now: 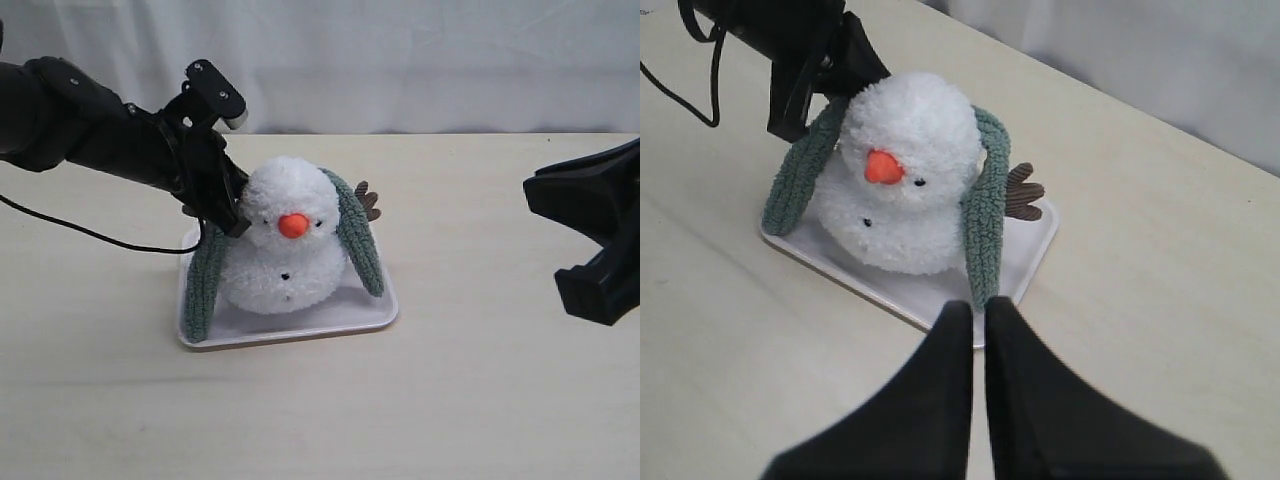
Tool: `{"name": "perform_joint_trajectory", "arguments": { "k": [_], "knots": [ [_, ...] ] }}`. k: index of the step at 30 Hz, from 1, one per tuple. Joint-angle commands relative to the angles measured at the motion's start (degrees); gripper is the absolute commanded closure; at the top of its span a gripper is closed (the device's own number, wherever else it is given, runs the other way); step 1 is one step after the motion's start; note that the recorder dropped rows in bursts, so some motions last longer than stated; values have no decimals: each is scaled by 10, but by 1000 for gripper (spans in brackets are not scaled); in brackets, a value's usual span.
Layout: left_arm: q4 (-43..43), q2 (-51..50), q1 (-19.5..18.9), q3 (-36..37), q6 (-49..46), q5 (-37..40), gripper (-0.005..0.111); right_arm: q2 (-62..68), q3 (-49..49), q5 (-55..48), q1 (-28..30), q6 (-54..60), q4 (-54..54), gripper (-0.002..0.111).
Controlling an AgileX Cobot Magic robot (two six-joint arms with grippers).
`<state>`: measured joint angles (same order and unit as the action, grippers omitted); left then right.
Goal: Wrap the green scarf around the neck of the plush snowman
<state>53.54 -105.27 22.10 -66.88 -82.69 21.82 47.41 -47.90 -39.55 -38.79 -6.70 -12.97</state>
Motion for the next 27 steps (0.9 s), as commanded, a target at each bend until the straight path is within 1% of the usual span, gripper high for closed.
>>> {"name": "perform_joint_trajectory", "arguments": {
  "k": [1,4,7,12,14,18,23,27],
  "knots": [
    [-3,30,-1,-2,21,-12,107,-2,2,5,0,-2,4,104],
    [-11,42,-1,-2,39,-7,107,-2,2,4,0,-2,4,104],
    [-62,52,-1,-2,101,-1,107,-2,2,3,0,-2,4,104],
    [-229,47,-1,-2,276,30,107,-2,2,3,0,-2,4,104],
    [-273,46,-1,0,319,42,107,-2,2,3,0,-2,4,104],
    [-260,46,-1,15,328,53,107,-2,2,3,0,-2,4,104],
    [-254,46,-1,43,328,38,107,-2,2,-1,0,-2,4,104],
    [-240,46,-1,49,329,32,107,-2,2,-3,0,-2,4,104]
  ]
}}
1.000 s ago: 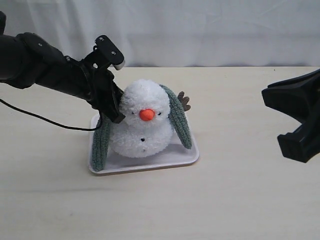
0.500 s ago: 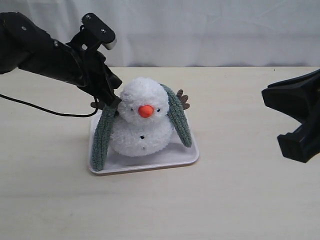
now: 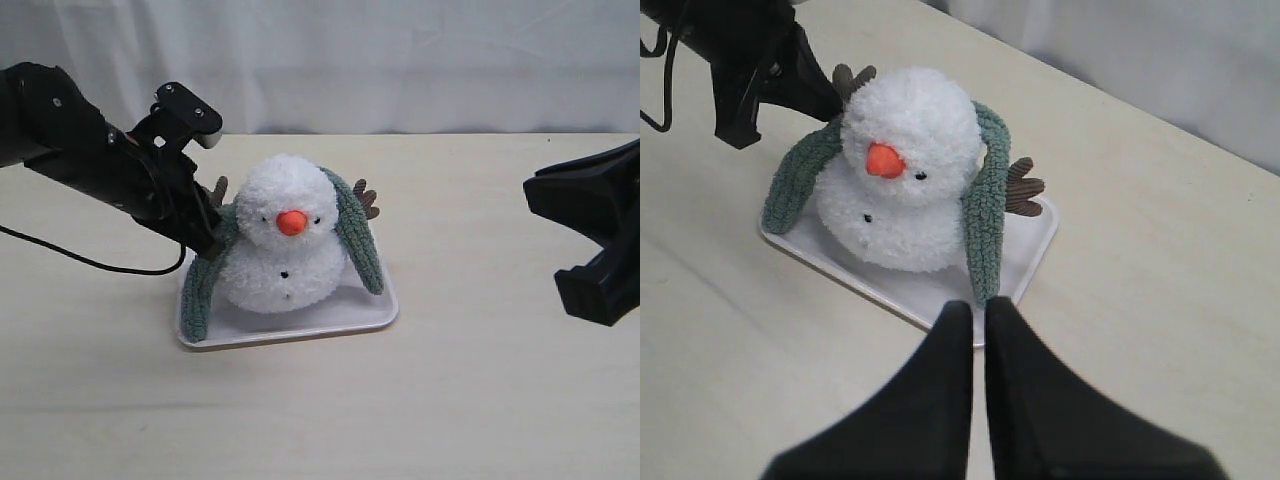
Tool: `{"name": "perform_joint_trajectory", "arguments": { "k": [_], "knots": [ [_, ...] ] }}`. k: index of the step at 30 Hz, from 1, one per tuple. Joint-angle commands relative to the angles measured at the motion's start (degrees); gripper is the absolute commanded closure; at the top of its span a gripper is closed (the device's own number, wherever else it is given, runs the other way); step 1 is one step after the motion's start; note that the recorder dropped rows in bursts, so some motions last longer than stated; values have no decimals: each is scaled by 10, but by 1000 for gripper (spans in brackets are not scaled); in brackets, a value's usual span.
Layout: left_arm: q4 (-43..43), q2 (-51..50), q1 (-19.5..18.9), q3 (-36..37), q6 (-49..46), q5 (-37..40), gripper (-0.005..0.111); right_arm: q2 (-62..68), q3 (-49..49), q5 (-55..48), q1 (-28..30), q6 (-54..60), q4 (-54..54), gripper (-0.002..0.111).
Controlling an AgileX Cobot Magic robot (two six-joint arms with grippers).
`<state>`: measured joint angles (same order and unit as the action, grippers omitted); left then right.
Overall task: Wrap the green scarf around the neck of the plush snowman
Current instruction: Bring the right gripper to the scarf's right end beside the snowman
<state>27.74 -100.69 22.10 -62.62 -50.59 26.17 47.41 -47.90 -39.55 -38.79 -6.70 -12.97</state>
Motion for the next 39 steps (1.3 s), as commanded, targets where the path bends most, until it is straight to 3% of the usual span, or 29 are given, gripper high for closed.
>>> {"name": "perform_joint_trajectory", "arguments": {
  "k": [1,13,21,25,29,35,38,39],
  "knots": [
    [28,-2,-1,6,8,-11,107,-2,2,-3,0,-2,4,104],
    [77,-6,-1,6,-35,4,107,2,18,10,0,-2,-2,103],
    [78,76,-1,6,-33,-6,107,49,23,13,2,-44,-24,67],
    [78,115,-1,6,-16,18,107,139,3,-11,41,-70,-31,65],
    [69,119,-1,7,-16,52,107,190,-21,13,111,56,105,65],
    [64,120,-1,36,-16,19,107,272,-23,37,215,401,436,65],
    [68,120,-1,59,-15,4,107,330,-27,46,220,505,508,64],
    [71,120,-1,70,-15,-1,107,362,-34,49,220,561,549,58]
  ]
}}
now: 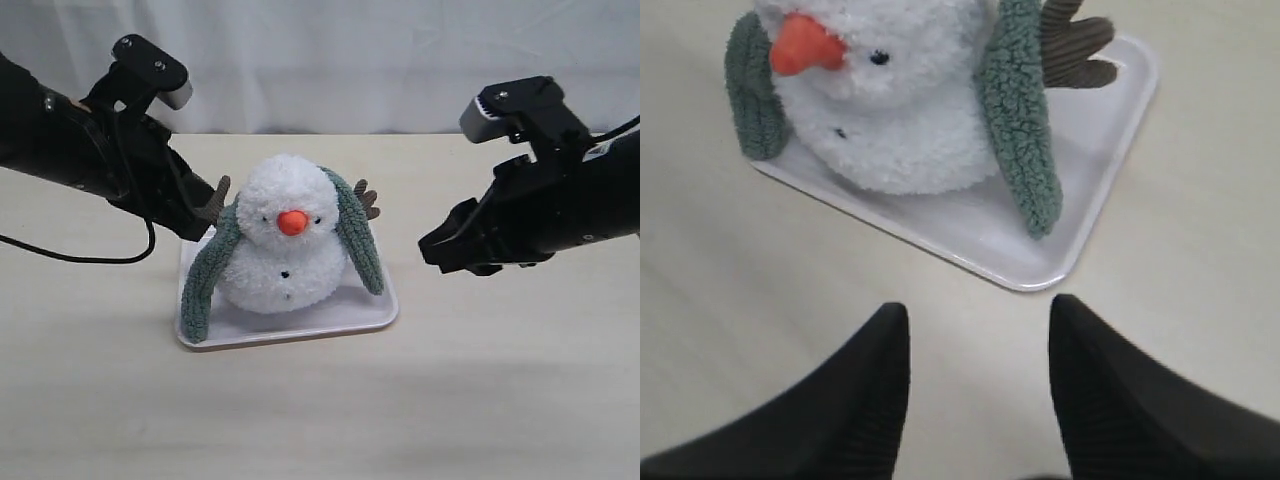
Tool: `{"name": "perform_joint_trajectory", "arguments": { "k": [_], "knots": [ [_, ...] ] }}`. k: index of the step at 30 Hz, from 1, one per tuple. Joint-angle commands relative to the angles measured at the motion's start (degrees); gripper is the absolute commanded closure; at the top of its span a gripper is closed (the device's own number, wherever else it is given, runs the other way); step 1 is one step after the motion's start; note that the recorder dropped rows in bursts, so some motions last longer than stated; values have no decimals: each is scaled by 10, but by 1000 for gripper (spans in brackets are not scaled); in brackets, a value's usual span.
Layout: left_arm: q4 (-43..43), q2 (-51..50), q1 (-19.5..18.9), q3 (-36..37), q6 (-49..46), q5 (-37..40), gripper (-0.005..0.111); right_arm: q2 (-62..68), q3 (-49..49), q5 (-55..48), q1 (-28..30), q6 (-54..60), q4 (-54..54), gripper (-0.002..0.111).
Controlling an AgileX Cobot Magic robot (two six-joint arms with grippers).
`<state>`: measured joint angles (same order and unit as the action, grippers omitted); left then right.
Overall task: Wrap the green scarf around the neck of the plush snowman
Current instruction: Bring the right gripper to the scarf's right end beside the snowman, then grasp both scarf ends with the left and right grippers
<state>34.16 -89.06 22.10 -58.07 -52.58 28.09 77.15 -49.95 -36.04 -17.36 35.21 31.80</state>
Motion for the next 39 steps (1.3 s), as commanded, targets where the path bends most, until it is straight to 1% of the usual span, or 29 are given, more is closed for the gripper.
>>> {"name": "perform_joint_trajectory", "arguments": {
  "k": [1,3,5,7,9,11,13,15,18,24,39],
  "knots": [
    [10,4,-1,30,5,-24,107,79,-18,21,6,166,121,54],
    [15,4,-1,46,5,-37,107,119,-25,55,6,214,155,48],
    [16,4,-1,61,5,-63,107,161,-26,121,-5,261,170,47],
    [22,4,-1,66,4,-76,107,198,-27,172,-31,296,170,47],
    [29,4,-1,66,3,-77,107,233,-27,240,-63,312,170,47],
    [30,4,-1,66,3,-77,107,260,-28,299,-79,312,170,47],
    [30,4,-1,66,3,-77,107,274,-33,312,-82,301,170,49],
    [30,4,-1,66,3,-77,107,288,-38,313,-82,295,170,56],
    [30,4,-1,66,3,-77,107,301,-42,299,-82,295,170,70],
    [33,4,-1,66,3,-77,107,310,-43,283,-82,295,170,105],
    [45,4,-1,66,2,-82,107,304,-44,142,-82,295,170,104]
  ]
}}
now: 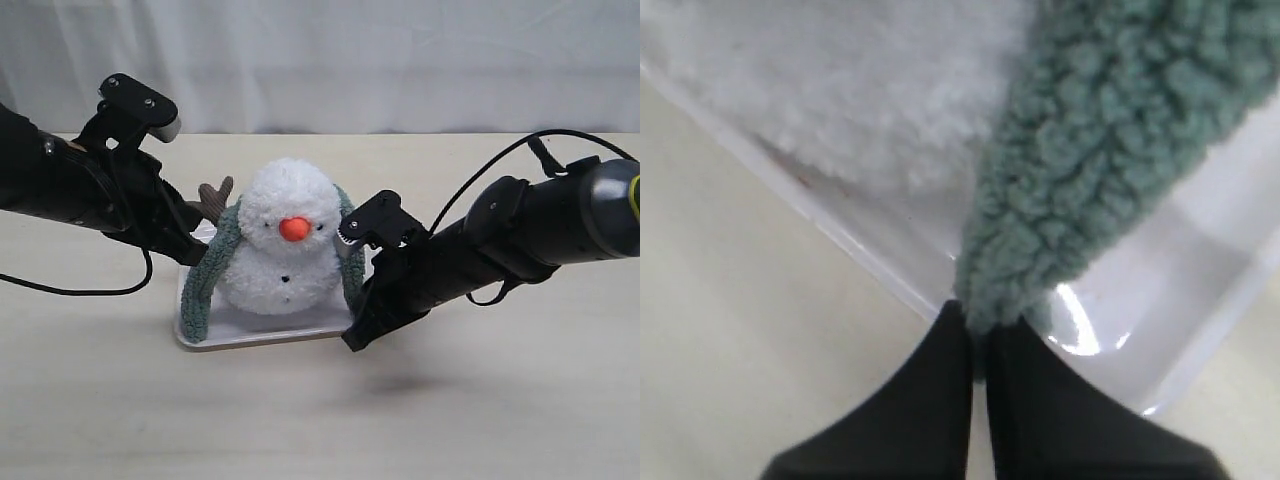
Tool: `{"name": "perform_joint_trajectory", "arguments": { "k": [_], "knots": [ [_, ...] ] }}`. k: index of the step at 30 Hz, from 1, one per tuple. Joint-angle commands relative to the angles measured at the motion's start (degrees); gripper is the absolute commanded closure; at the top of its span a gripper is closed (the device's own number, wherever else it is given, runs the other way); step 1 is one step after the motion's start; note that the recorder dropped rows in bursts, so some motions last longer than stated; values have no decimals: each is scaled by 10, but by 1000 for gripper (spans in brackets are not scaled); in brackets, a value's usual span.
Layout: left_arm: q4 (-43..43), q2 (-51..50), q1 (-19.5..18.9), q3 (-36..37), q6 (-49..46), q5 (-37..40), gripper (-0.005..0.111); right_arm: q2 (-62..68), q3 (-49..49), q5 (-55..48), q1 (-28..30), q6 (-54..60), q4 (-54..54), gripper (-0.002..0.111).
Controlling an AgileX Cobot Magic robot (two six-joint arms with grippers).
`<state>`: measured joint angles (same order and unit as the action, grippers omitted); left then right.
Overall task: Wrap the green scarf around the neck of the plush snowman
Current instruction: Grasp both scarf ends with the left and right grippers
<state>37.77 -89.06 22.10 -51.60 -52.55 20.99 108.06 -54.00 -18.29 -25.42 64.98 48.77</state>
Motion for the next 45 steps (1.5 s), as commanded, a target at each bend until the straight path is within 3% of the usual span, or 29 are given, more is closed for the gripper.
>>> {"name": "perform_joint_trajectory", "arguments": {
  "k": [1,7,13,24,26,32,35,37,43,45],
  "knots": [
    [9,2,-1,1,1,-11,107,-5,-3,-44,-1,-4,1,104],
    [9,-33,-1,1,1,-7,107,-4,-3,-77,-1,-33,-6,104],
    [9,-33,-1,1,1,-9,107,20,-3,-40,-1,-92,-66,104],
    [10,-33,-1,1,1,-7,107,-7,-5,-47,-1,-93,-59,103],
    [11,-33,-1,1,1,-4,107,-15,-5,-47,-1,-93,-58,96],
    [20,-35,-1,1,1,-2,107,-33,-5,-47,-1,-121,-61,53],
    [20,-41,-1,1,1,0,106,-40,-5,-40,-1,-132,-64,45],
    [14,-48,-1,1,1,3,99,-46,-5,-34,-1,-132,-66,45],
    [13,-54,-1,1,1,-2,56,-58,-5,-3,0,-162,-94,45],
    [13,-57,-1,3,1,0,47,-58,-5,3,0,-165,-96,45]
  ]
}}
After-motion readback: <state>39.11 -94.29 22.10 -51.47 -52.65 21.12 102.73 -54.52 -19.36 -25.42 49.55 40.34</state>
